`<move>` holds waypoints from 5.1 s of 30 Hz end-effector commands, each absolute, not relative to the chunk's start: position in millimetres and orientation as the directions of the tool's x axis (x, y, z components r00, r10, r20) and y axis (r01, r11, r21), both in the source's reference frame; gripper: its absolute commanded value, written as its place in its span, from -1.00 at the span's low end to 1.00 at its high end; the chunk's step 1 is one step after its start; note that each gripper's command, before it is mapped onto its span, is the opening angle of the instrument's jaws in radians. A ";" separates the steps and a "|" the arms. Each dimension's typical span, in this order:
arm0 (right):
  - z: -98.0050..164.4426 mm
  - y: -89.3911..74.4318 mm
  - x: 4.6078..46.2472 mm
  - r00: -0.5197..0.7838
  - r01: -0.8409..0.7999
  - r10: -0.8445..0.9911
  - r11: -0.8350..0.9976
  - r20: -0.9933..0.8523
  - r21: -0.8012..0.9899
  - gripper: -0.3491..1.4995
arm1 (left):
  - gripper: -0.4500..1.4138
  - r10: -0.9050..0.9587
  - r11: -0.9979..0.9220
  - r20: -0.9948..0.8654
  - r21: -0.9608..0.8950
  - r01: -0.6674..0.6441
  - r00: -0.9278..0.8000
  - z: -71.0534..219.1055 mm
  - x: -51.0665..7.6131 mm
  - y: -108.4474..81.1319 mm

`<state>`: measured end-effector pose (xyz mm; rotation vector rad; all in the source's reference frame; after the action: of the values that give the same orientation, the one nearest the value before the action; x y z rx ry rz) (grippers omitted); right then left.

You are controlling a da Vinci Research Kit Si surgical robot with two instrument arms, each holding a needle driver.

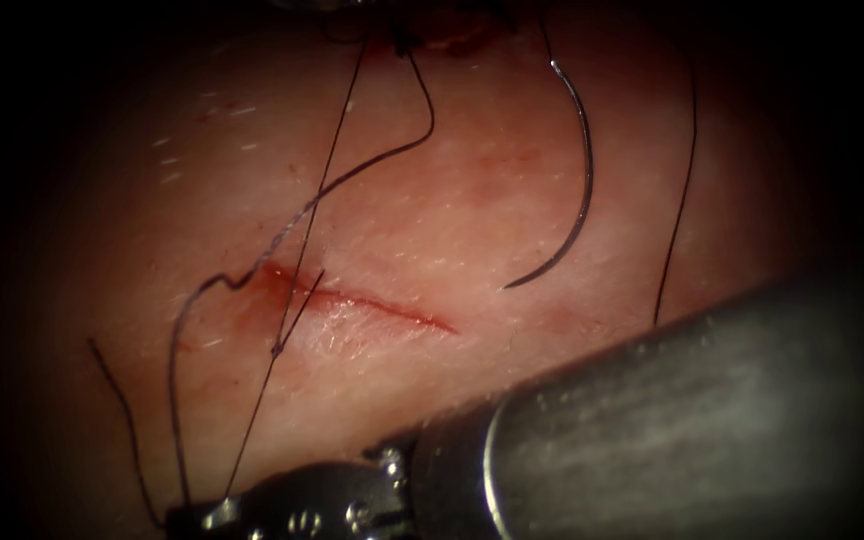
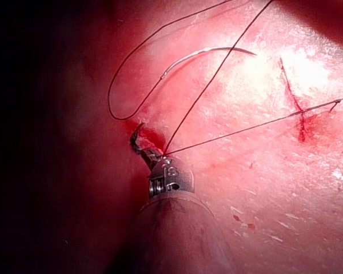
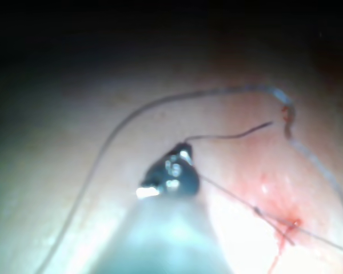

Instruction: Wound Closure

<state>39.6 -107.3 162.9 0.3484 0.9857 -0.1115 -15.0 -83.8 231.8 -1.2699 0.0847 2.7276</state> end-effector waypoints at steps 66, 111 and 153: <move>171.5 -92.0 35.5 0.246 -0.484 0.684 0.701 -0.687 0.524 0.98 | -1.00 0.149 -0.984 -0.868 -0.084 -0.156 -0.473 209.3 -9.9 -90.9; 172.3 -92.0 41.5 0.267 -0.322 0.693 0.719 -0.670 0.615 -1.00 | -1.00 0.131 -0.989 -0.891 -0.089 -0.117 -0.435 204.0 -13.1 -94.6; 166.3 -97.1 24.2 0.281 -0.427 0.640 0.751 -0.715 0.504 0.85 | 0.75 0.487 -0.872 -0.770 -0.452 -0.187 -0.412 212.2 -10.6 -117.2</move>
<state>23.3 -95.7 166.4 0.2227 1.0676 0.7199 -9.9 -116.3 213.3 -1.3920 -0.4109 2.3019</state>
